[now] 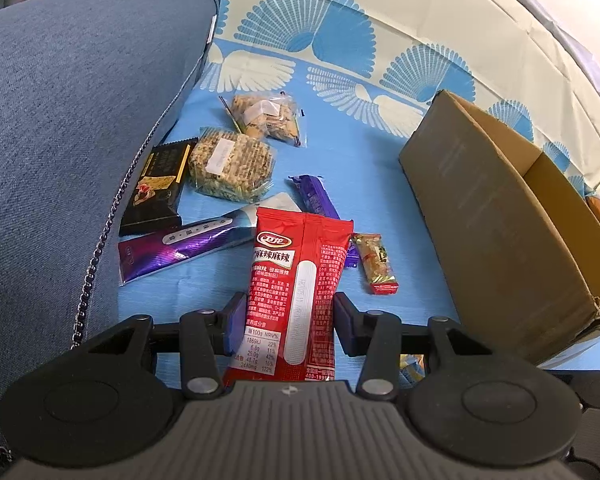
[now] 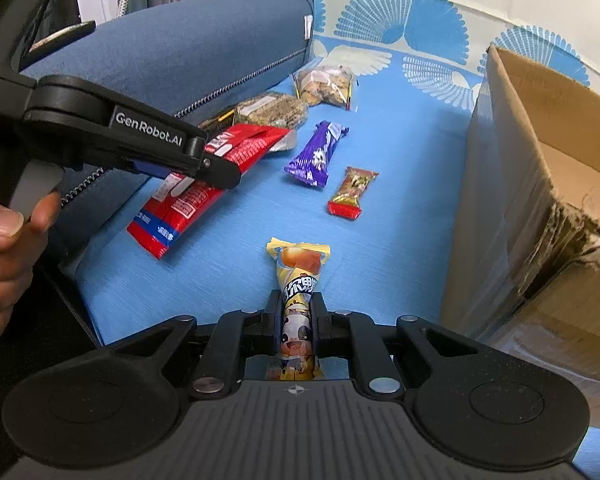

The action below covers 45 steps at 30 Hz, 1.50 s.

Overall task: Organize snacks
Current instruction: 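Carry the yellow bar toward the box with the right tool while the left holds the wafer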

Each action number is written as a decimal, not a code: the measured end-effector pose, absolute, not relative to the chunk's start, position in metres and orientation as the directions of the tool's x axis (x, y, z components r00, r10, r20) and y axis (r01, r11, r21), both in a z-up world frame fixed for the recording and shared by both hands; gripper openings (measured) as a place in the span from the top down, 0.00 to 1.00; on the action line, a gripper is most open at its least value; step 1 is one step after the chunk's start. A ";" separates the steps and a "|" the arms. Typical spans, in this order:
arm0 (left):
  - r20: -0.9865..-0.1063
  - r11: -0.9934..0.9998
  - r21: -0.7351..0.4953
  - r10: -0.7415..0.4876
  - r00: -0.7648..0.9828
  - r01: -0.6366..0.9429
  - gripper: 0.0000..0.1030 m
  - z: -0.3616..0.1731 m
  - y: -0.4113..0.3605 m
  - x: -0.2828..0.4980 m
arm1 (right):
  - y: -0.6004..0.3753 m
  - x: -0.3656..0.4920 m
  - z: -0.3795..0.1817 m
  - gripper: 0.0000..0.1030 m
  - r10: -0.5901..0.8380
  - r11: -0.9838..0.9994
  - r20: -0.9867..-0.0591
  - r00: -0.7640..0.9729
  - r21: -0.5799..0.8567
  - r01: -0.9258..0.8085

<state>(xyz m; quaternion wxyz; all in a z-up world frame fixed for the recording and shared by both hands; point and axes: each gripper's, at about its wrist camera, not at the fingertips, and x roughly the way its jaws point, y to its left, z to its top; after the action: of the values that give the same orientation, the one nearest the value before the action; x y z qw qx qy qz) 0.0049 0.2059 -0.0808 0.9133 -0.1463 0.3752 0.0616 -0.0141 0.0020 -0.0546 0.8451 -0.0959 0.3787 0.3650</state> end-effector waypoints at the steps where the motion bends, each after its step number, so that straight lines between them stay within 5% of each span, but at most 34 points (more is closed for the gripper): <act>1: -0.702 0.949 -0.223 0.001 0.712 -0.222 0.51 -0.081 0.206 0.005 | 0.001 -0.015 -0.053 0.86 0.546 0.715 -0.707 0.450 0.114 -0.690; 45: -0.643 0.936 -0.268 0.004 0.766 -0.230 0.51 -0.053 0.168 -0.033 | -0.036 -0.010 0.052 0.86 0.722 0.671 -0.385 0.575 0.190 -0.716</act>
<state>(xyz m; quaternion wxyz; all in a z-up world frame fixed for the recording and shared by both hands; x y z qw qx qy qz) -0.0327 0.1684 -0.0533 0.9246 -0.1677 0.3362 0.0632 -0.0102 -0.0360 0.0516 0.8873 0.0067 0.2200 0.4053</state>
